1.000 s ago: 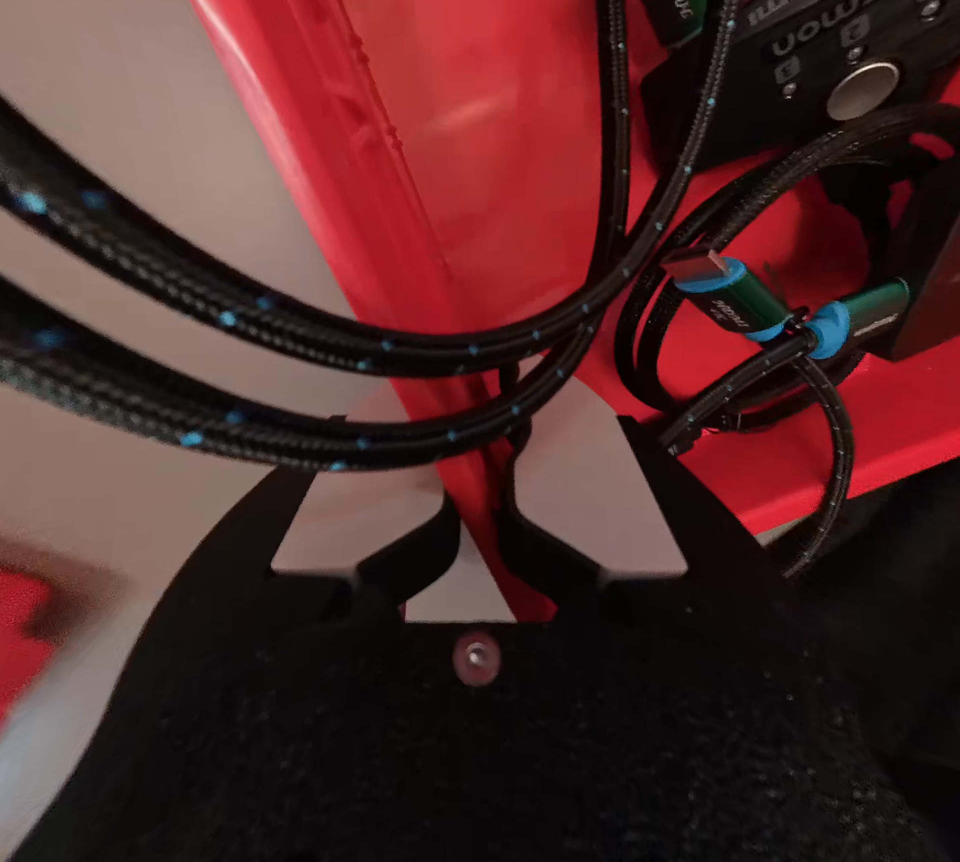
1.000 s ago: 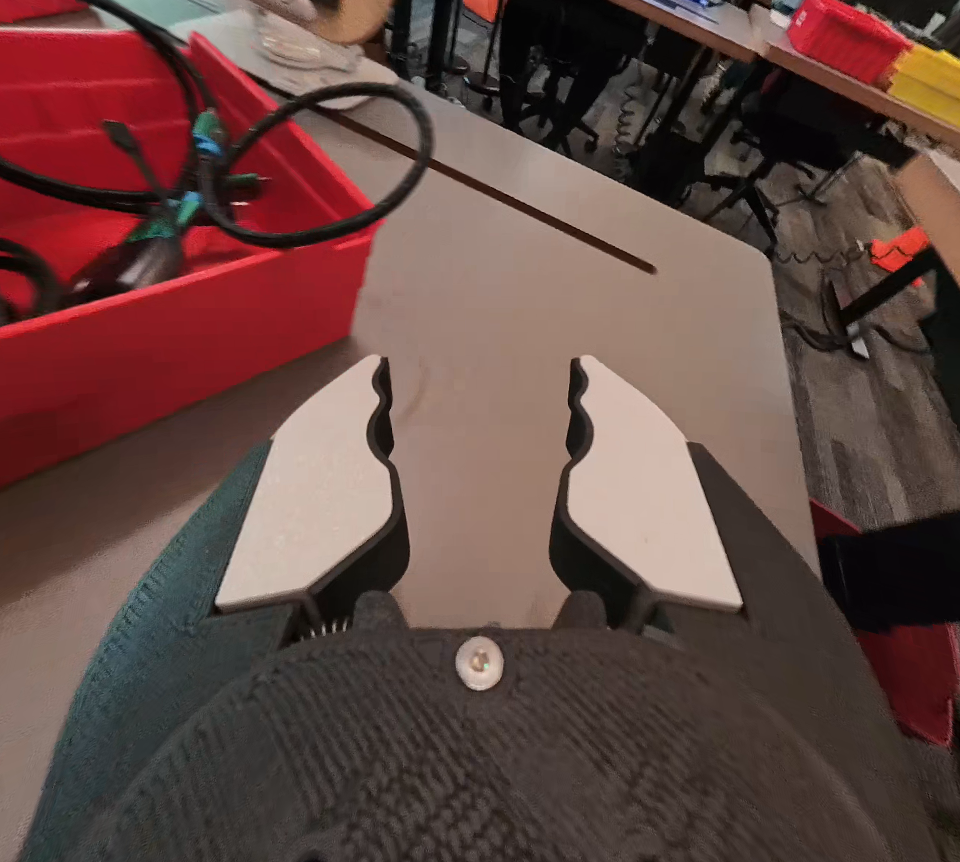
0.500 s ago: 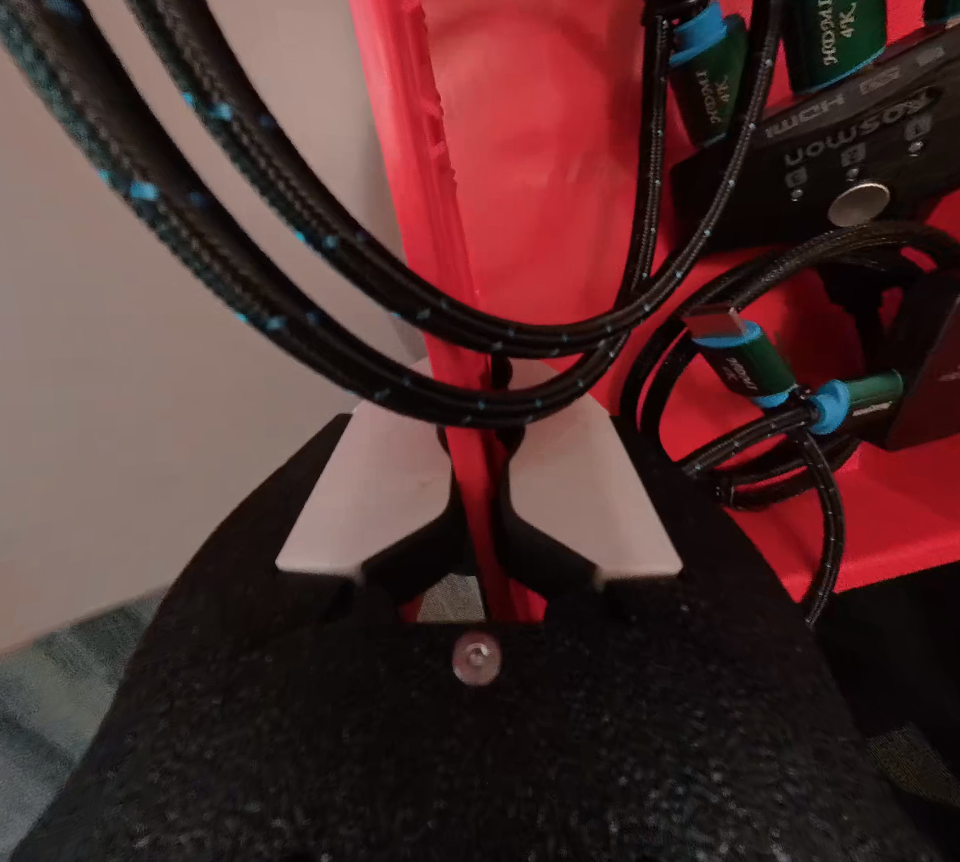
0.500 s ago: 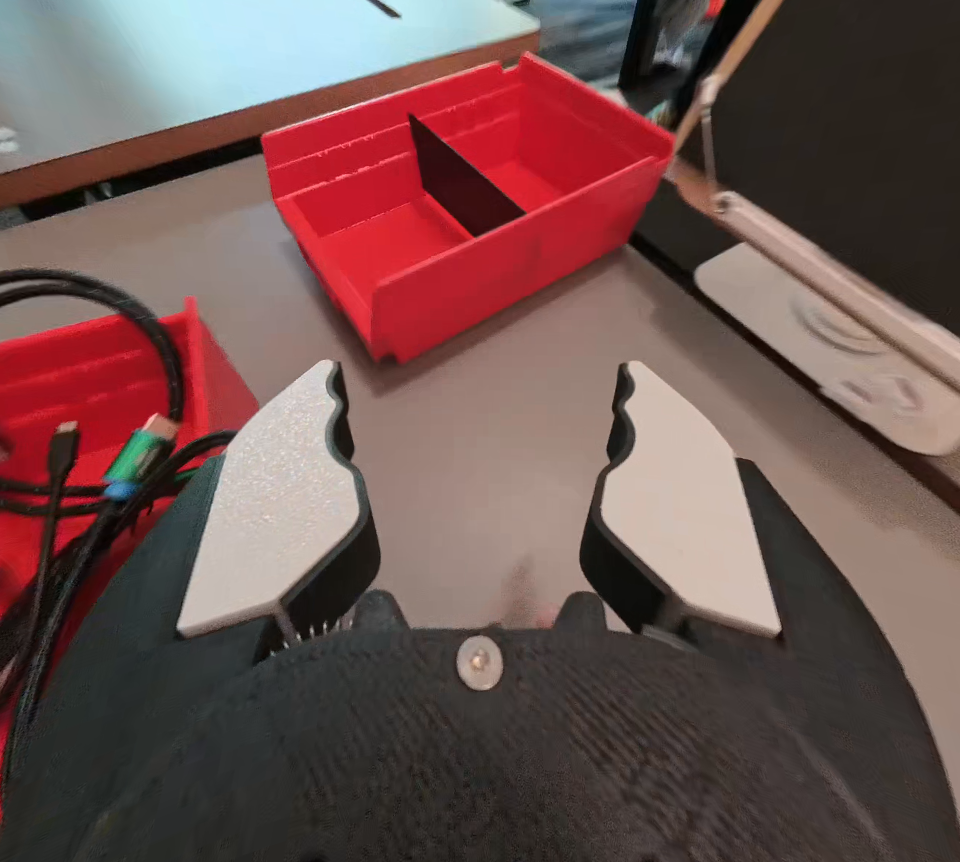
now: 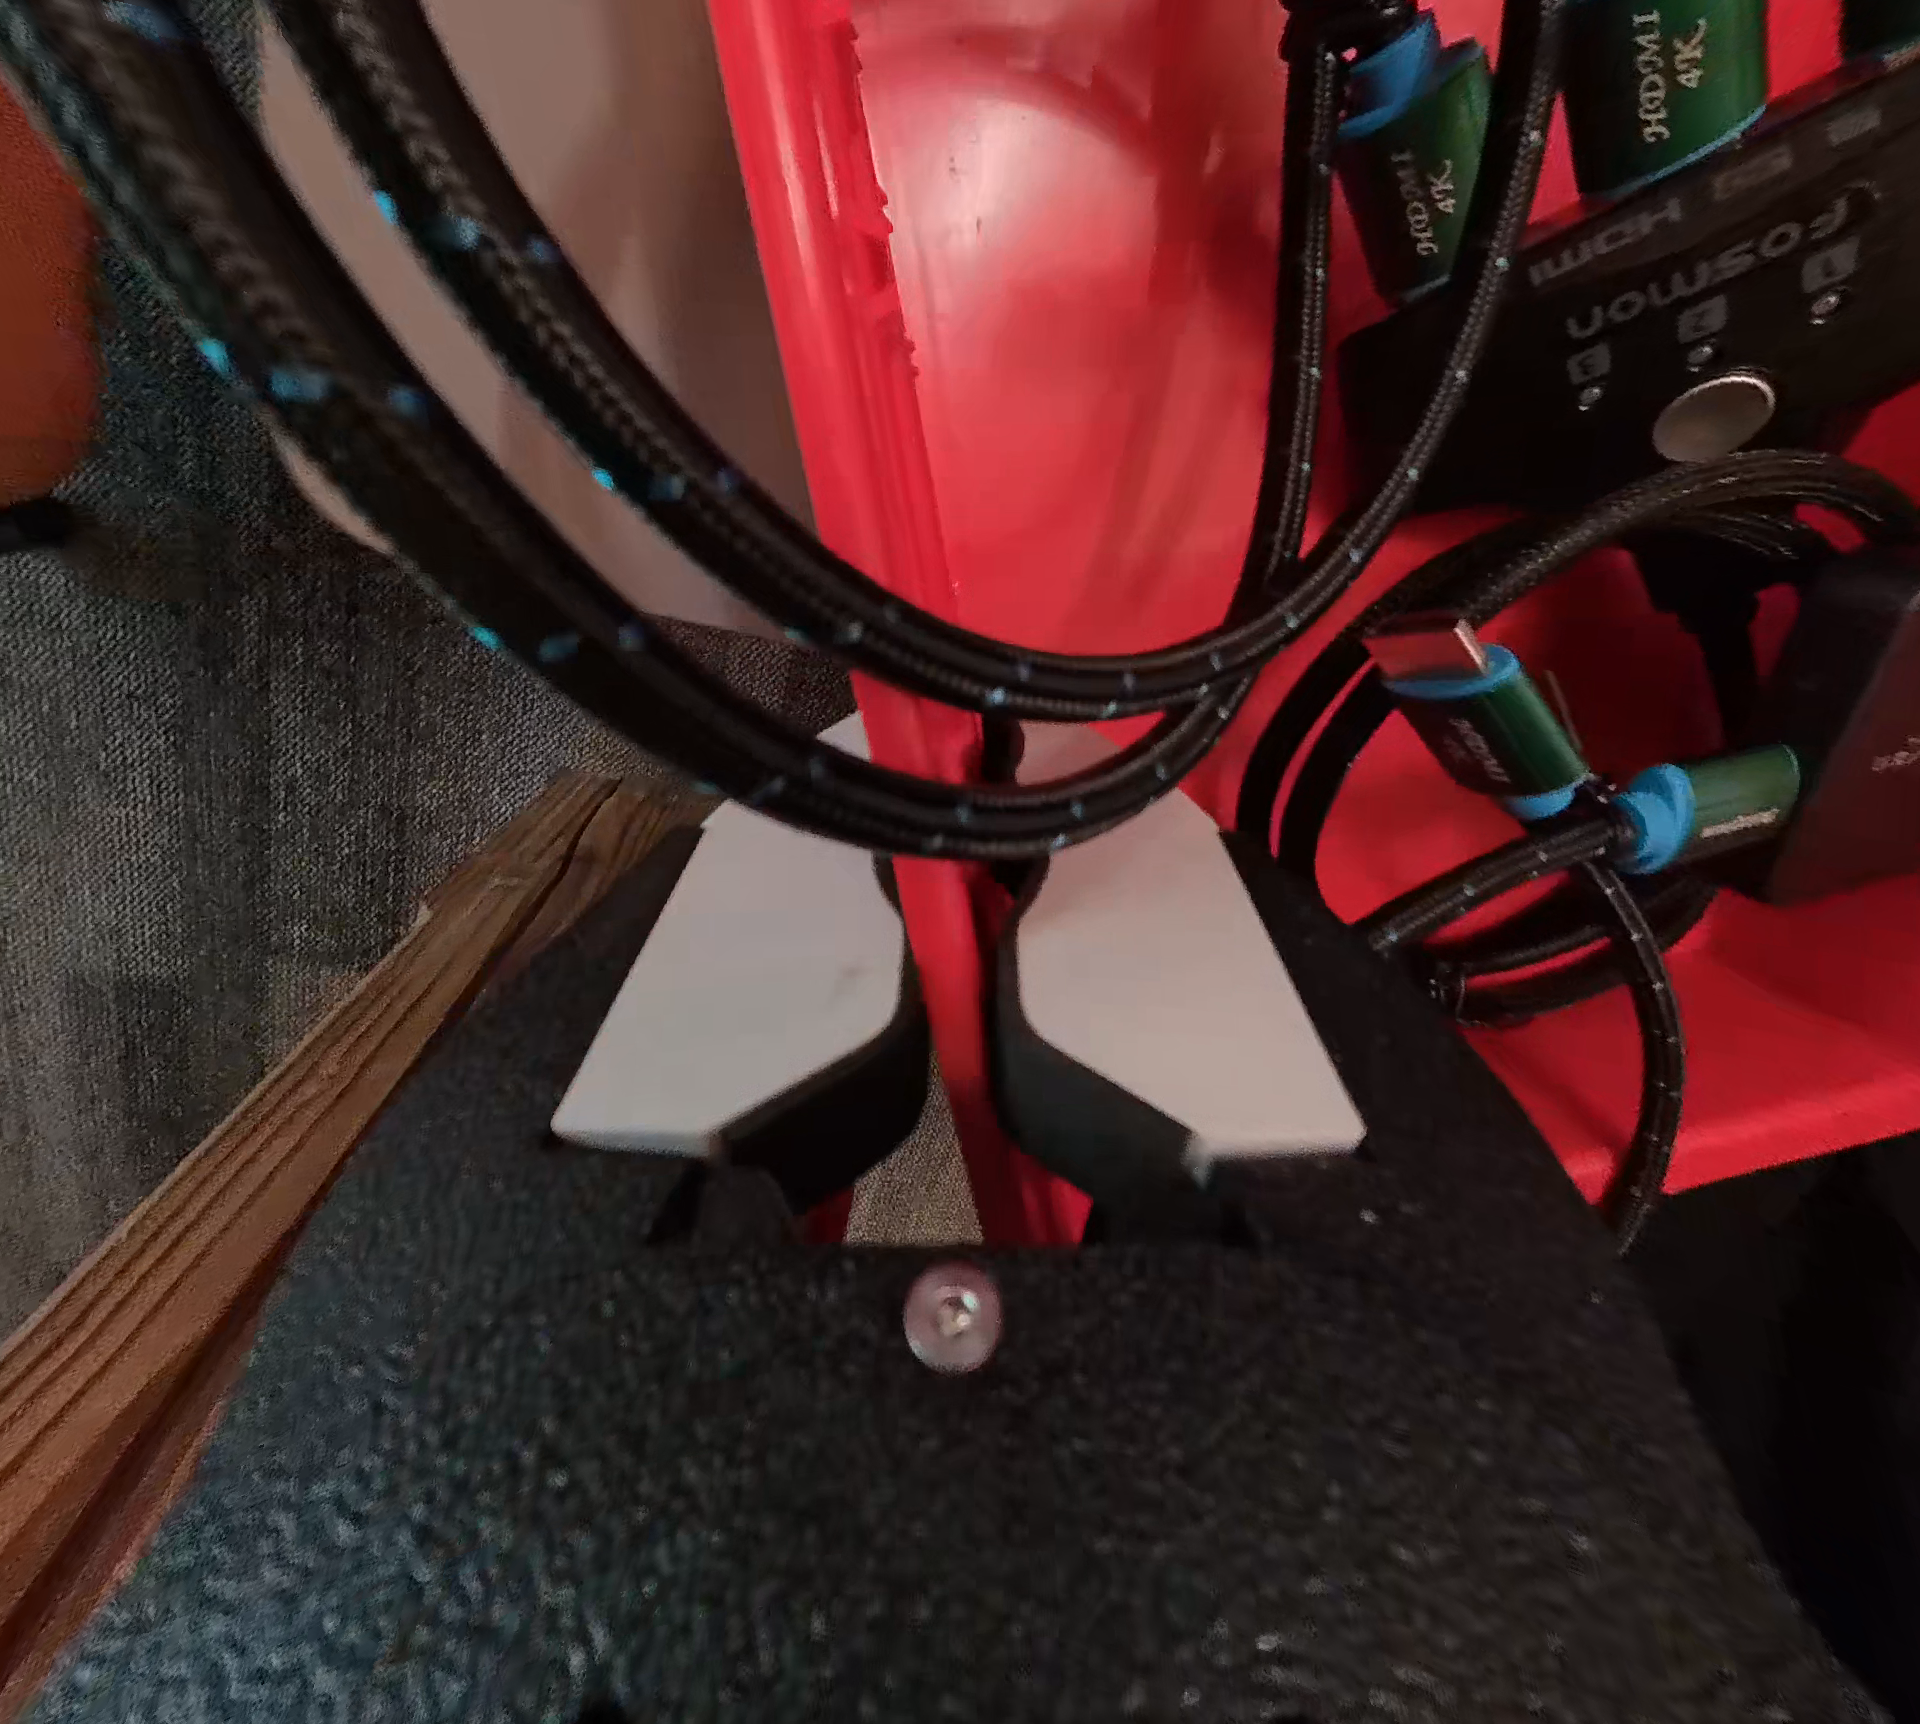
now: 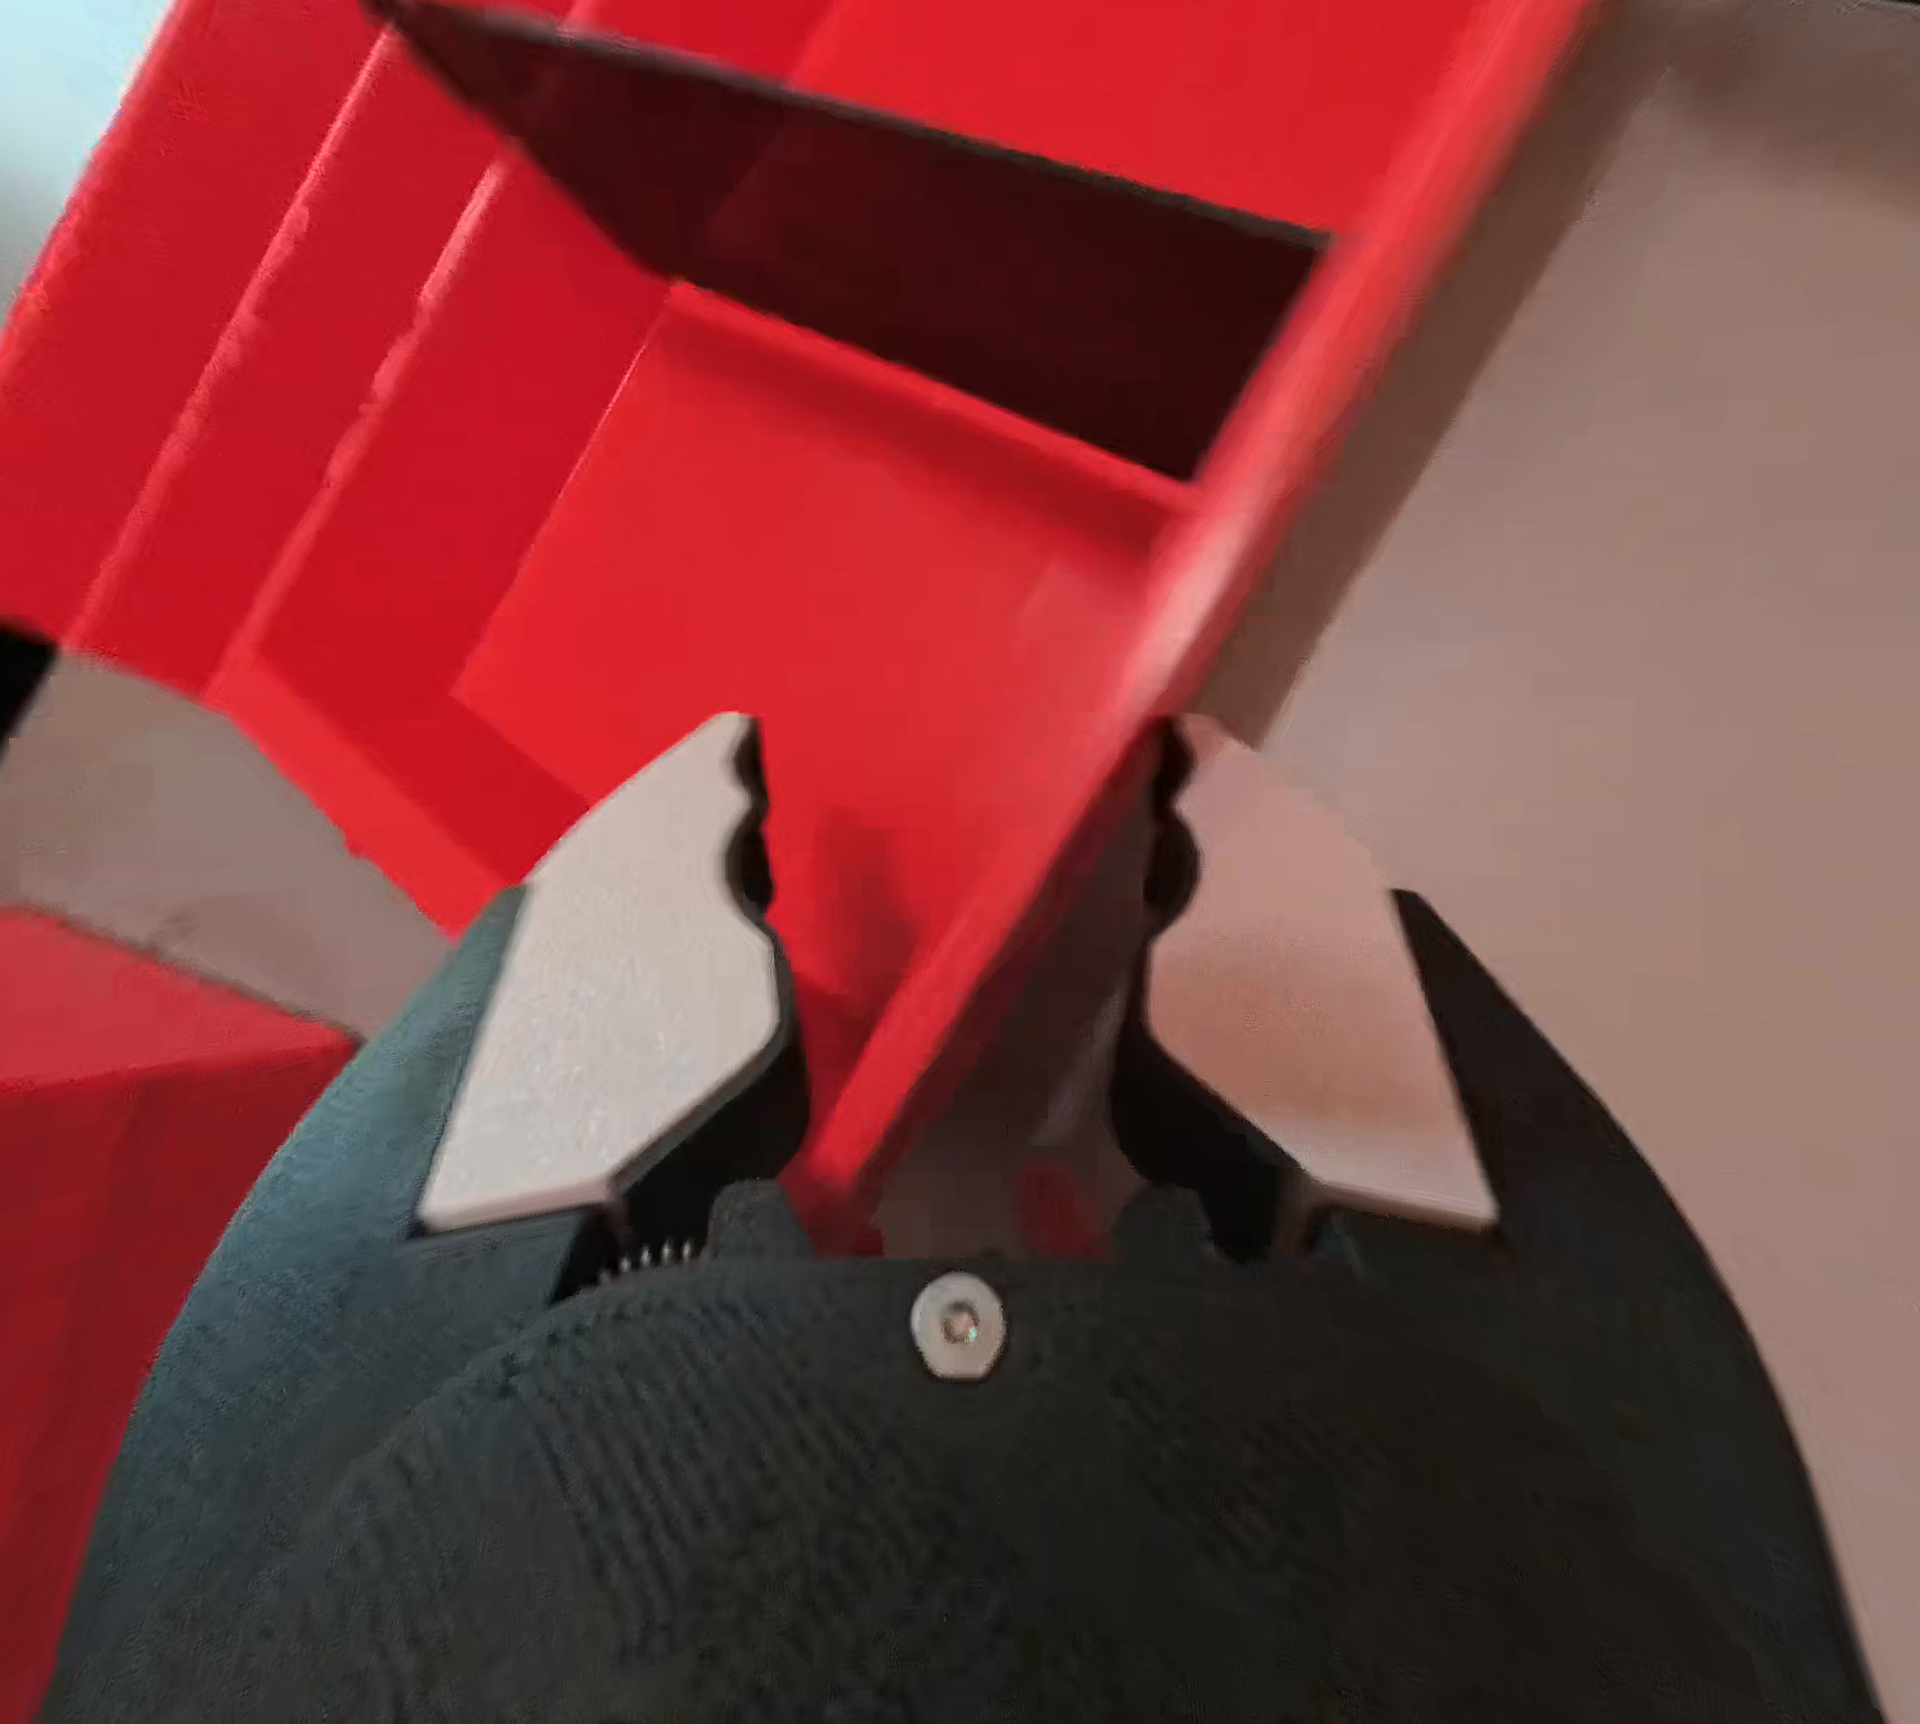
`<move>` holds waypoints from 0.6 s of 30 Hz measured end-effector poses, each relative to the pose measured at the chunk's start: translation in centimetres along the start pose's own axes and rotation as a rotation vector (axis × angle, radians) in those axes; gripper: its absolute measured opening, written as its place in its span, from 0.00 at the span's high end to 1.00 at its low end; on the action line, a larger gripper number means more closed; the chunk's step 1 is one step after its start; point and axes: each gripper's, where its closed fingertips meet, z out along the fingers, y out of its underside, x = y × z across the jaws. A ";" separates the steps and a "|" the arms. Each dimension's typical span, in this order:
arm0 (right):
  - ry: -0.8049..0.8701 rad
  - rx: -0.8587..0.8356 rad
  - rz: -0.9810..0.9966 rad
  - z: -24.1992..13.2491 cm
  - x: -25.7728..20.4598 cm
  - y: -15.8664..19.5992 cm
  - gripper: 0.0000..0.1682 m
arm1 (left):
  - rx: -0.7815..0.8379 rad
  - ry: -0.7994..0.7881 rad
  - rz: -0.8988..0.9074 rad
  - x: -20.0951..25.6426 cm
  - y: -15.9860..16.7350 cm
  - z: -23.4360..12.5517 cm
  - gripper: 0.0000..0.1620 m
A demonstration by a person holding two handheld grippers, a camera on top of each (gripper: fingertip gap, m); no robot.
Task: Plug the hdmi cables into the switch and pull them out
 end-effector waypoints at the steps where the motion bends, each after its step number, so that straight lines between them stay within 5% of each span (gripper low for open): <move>1: 0.045 0.008 0.021 0.0 1.0 -0.1 0.68 | 0.000 -0.003 -0.016 -0.7 -0.1 -0.1 0.96; 4: 0.060 -0.063 -0.121 -0.5 1.9 0.3 0.79 | -0.003 -0.015 -0.035 -2.3 -0.3 -0.2 0.96; 10: 0.015 -0.075 -0.297 -6.0 3.5 1.2 0.79 | -0.031 -0.002 -0.037 -3.3 -1.1 -0.2 0.97; 18: -0.140 0.101 -0.358 -23.5 11.1 3.8 0.79 | -0.043 0.028 -0.025 -2.7 -2.7 0.3 0.97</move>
